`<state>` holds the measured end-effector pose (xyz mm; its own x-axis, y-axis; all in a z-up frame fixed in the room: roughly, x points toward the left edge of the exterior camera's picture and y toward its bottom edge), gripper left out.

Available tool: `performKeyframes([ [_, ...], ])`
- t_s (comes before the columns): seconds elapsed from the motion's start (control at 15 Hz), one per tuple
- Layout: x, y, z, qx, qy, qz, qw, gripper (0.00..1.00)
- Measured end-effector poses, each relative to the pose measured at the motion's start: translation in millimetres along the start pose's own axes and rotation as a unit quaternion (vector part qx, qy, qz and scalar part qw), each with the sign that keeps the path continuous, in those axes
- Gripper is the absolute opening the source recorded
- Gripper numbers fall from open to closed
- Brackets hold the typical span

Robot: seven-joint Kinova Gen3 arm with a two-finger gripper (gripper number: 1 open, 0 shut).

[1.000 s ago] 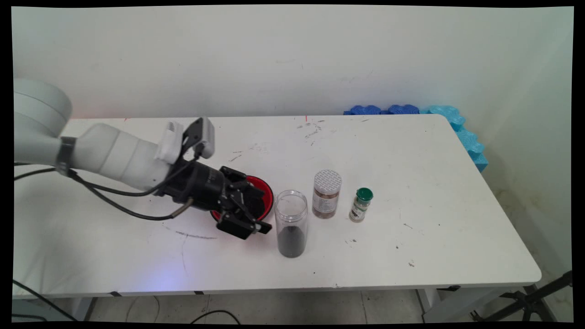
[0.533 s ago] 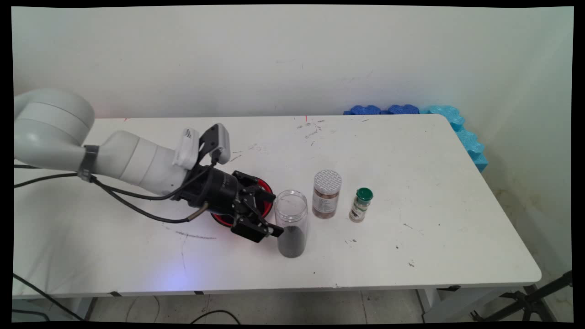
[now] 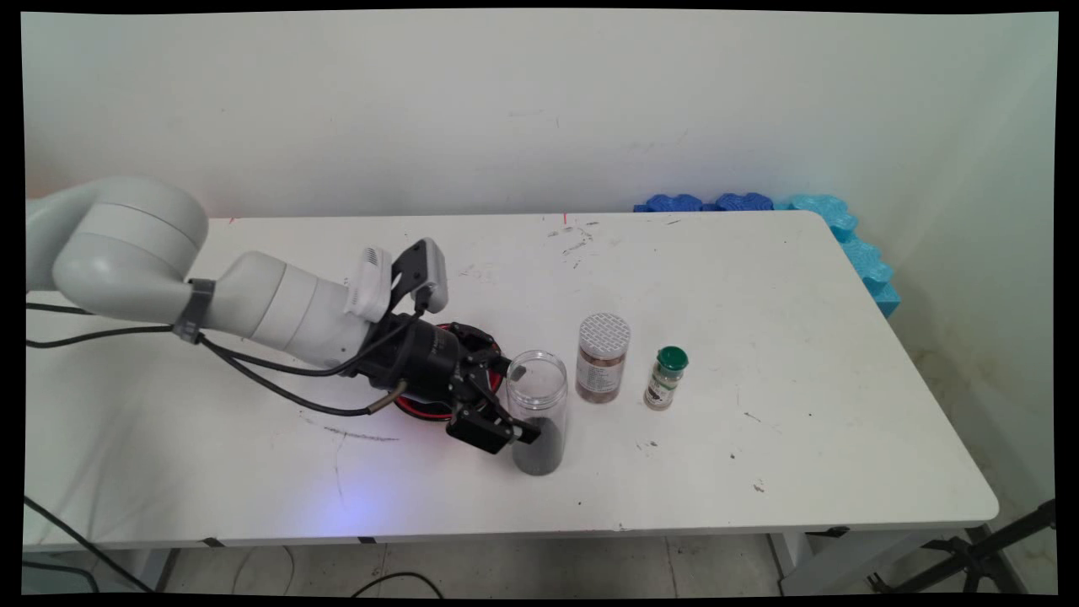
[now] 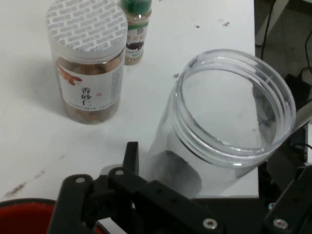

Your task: Pick up the black seasoning powder from the table

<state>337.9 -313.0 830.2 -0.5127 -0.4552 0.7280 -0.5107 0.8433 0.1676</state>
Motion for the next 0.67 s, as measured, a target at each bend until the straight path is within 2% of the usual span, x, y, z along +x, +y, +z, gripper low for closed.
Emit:
performKeyframes([
  [0.67,0.9,-1.1,10.5,0.001,-0.001,0.002,1.0000,1.00],
])
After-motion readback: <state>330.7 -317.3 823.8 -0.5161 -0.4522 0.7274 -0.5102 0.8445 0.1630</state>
